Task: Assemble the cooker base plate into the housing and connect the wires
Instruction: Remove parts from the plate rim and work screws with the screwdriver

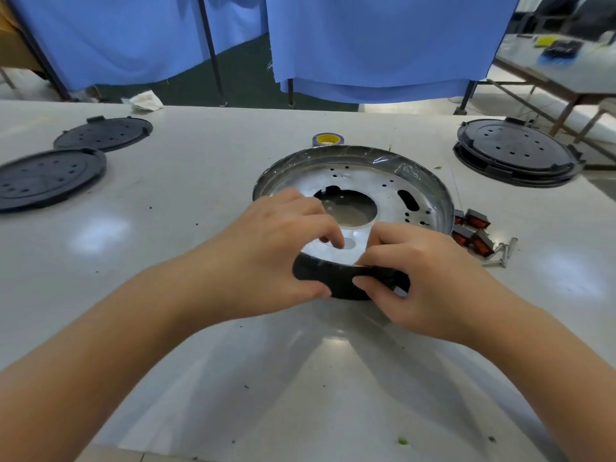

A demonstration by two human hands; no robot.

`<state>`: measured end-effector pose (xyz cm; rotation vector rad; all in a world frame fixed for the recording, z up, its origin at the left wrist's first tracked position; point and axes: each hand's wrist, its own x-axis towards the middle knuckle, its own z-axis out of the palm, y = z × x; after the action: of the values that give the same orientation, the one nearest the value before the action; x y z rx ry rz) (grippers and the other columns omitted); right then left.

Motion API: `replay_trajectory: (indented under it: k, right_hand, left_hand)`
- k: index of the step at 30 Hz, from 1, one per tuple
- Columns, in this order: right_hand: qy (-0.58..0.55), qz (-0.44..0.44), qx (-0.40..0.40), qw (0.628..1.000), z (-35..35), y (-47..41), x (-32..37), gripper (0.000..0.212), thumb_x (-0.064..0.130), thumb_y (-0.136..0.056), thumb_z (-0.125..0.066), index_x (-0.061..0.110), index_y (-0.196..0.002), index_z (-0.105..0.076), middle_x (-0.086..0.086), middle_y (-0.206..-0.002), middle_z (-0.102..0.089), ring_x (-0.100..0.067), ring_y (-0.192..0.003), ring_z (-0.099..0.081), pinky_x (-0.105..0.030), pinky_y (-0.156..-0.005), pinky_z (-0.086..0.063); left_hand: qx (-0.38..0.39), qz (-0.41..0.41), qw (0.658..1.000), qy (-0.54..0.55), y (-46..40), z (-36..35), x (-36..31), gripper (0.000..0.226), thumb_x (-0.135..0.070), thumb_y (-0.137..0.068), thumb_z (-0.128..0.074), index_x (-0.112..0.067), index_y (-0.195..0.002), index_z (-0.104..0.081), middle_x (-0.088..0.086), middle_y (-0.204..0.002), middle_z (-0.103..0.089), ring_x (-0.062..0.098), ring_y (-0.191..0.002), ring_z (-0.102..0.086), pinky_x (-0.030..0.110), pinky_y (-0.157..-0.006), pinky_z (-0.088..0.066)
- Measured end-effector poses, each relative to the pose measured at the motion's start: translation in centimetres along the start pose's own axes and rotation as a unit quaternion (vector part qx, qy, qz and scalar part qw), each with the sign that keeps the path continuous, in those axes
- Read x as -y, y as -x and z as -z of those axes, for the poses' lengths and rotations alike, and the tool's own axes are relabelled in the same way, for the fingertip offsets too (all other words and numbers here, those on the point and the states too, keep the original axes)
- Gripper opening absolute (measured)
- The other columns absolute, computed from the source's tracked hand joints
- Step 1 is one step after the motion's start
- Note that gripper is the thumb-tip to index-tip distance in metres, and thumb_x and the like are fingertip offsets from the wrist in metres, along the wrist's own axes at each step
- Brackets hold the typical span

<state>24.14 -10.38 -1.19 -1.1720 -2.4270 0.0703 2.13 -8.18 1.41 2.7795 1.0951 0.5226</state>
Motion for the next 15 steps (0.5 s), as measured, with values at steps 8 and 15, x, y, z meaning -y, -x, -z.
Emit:
replay_trajectory:
  k: [8, 15]
  right_hand:
    - [-0.005, 0.008, -0.030, 0.999, -0.1, 0.2, -0.4, 0.007, 0.024, -0.078, -0.069, 0.017, -0.076, -0.070, 0.005, -0.074, -0.059, -0.018, -0.059, -0.051, -0.031, -0.052, -0.044]
    - [-0.001, 0.004, -0.043, 0.999, -0.4, 0.5, -1.1, 0.016, 0.031, -0.081, -0.066, 0.017, -0.074, -0.068, 0.005, -0.073, -0.058, -0.020, -0.066, -0.053, -0.035, -0.069, -0.045]
  left_hand:
    - [0.039, -0.017, 0.999, 0.012, -2.6, -2.0, 0.4, 0.036, -0.042, -0.072, -0.077, -0.024, -0.098, -0.062, -0.010, -0.094, -0.058, 0.013, -0.087, -0.052, 0.035, -0.080, -0.044]
    - [-0.016, -0.049, 0.999, 0.009, -1.8, -2.7, 0.8, 0.026, -0.041, -0.073, -0.070, -0.020, -0.087, -0.066, -0.006, -0.094, -0.063, 0.018, -0.084, -0.060, 0.036, -0.076, -0.048]
